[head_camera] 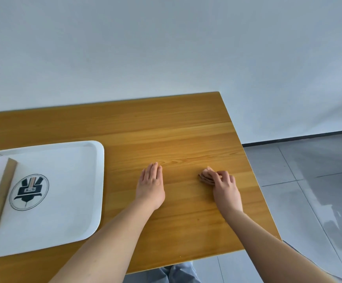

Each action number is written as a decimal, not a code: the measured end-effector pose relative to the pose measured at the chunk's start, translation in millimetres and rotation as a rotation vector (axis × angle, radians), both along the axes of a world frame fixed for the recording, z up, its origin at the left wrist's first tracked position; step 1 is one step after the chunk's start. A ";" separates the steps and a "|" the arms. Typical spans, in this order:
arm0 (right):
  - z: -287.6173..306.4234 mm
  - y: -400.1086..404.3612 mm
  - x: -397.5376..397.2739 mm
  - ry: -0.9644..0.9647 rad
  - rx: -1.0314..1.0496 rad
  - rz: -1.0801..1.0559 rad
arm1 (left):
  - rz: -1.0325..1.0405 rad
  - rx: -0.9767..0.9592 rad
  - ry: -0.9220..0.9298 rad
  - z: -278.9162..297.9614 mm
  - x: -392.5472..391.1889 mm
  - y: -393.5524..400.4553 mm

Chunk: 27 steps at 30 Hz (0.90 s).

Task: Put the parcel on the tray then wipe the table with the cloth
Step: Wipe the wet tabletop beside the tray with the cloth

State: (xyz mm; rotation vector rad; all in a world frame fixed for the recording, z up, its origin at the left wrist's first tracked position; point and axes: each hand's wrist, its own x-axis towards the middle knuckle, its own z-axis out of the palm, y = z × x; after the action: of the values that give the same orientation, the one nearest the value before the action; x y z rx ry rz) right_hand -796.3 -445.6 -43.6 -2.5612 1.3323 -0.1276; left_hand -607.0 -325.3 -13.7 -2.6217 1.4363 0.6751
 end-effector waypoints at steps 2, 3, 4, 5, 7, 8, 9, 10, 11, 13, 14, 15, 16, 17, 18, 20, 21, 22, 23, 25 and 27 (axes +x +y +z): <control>0.7 10.0 18.8 -0.029 0.015 0.059 | 0.006 0.004 0.001 0.7 0.2 0.2; 0.7 16.7 24.8 -0.044 0.016 0.117 | 0.007 0.004 0.004 1.1 0.2 0.0; 1.5 22.9 28.2 -0.055 0.018 0.185 | 0.006 0.005 0.005 1.6 0.5 -0.9; 2.8 27.7 29.0 -0.053 0.020 0.255 | 0.005 0.005 0.005 1.9 0.7 -1.9; 4.9 27.9 23.5 -0.017 0.021 0.375 | 0.005 0.007 0.011 2.4 -0.1 -5.6; 5.4 23.5 18.8 0.000 0.021 0.418 | 0.006 0.010 0.014 2.7 -0.7 -7.4; 6.0 16.1 14.1 0.018 0.023 0.445 | 0.006 0.012 0.018 3.1 -0.4 -9.1; 5.3 7.9 8.4 0.033 0.023 0.444 | 0.002 0.015 0.026 3.1 -0.2 -10.3; 5.1 -1.1 3.2 0.041 0.026 0.404 | -0.002 0.016 0.036 2.4 -0.2 -11.8; 6.8 -16.7 -1.3 0.029 0.036 0.204 | -0.008 0.025 0.046 1.1 0.3 -12.6; 7.9 -24.0 1.5 0.014 0.034 0.077 | -0.005 0.030 0.049 0.8 0.9 -12.4; 7.8 -31.0 7.8 0.006 0.032 -0.041 | 0.001 0.037 0.051 0.2 1.6 -12.2; 6.4 -37.6 17.0 0.009 0.044 -0.135 | 0.012 0.043 0.050 -1.1 3.1 -12.0; 4.9 -42.6 27.7 0.025 0.068 -0.200 | 0.022 0.048 0.047 -2.4 4.9 -11.4; 3.3 -46.5 39.0 0.033 0.086 -0.237 | 0.030 0.051 0.044 -3.6 6.5 -11.4; 1.0 -50.5 60.4 0.012 0.105 -0.229 | 0.049 0.049 0.042 -6.1 9.4 -10.9; 0.7 -49.6 70.1 0.000 0.115 -0.188 | 0.056 0.043 0.039 -7.1 11.7 -10.6; 1.2 -47.0 77.1 -0.005 0.116 -0.136 | 0.058 0.036 0.035 -7.6 13.4 -10.9; 2.3 -42.8 82.1 -0.008 0.113 -0.074 | 0.058 0.028 0.032 -8.1 15.0 -11.8; 4.8 -33.2 84.9 -0.036 0.096 0.082 | 0.060 0.022 0.025 -9.1 16.9 -14.5; 5.7 -29.0 76.9 -0.050 0.085 0.265 | 0.064 0.017 0.027 -9.6 18.1 -19.4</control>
State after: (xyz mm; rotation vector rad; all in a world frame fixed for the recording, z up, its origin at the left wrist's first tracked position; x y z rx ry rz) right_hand -719.3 -474.5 -37.9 -2.6137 0.9486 -0.0833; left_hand -588.9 -344.6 -23.3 -2.6659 1.3522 0.7284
